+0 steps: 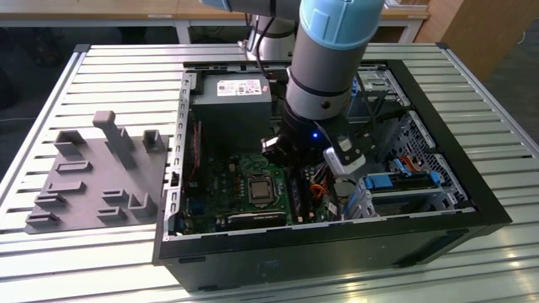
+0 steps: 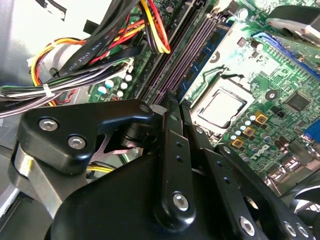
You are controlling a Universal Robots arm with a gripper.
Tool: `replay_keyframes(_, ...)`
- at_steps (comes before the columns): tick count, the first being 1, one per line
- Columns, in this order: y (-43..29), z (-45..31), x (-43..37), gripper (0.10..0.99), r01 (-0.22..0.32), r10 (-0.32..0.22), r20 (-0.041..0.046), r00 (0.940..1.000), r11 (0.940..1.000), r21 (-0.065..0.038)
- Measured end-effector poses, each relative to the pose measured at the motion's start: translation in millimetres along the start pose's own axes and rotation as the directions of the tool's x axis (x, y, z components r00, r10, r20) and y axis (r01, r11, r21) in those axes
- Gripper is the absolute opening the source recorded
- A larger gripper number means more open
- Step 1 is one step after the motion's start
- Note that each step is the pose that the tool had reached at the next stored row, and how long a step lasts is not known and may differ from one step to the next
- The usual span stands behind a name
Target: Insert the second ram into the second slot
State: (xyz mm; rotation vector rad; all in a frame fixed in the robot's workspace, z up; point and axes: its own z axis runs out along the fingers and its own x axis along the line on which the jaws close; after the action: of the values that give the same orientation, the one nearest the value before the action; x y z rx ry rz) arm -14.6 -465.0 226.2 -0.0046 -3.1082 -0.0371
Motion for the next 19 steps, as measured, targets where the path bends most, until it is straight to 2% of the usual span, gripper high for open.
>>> replay_keyframes(19,-0.1,4.5,-3.6,0.137,0.001,-0.001,-0.0013,1.0000,1.0000,0.000)
